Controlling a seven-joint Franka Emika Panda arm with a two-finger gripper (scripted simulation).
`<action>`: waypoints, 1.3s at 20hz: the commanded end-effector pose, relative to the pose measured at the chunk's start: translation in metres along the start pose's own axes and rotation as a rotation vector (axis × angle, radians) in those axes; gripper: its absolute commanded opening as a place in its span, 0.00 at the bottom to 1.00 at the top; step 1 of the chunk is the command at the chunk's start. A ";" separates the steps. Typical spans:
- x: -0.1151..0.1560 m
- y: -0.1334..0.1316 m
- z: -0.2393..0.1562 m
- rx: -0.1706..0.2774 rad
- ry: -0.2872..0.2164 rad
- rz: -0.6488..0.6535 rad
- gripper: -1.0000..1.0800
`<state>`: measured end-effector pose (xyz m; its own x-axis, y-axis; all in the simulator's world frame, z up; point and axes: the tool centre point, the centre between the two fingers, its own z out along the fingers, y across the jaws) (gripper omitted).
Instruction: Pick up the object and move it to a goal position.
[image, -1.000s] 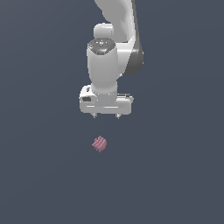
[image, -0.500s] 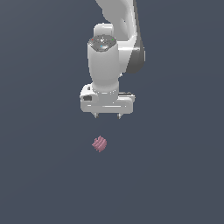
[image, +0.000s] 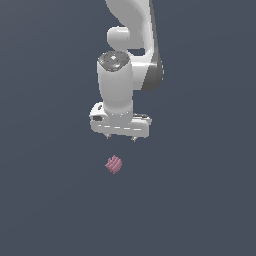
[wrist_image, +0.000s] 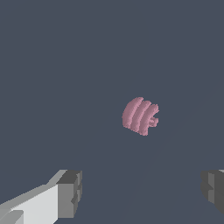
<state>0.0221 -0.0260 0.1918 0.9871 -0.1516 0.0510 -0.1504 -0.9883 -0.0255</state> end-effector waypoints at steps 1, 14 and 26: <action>0.005 0.003 0.010 -0.001 -0.006 0.045 0.96; 0.034 0.027 0.079 -0.025 -0.037 0.352 0.96; 0.040 0.034 0.101 -0.036 -0.045 0.440 0.96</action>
<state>0.0614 -0.0640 0.0917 0.8301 -0.5576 -0.0009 -0.5576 -0.8301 0.0002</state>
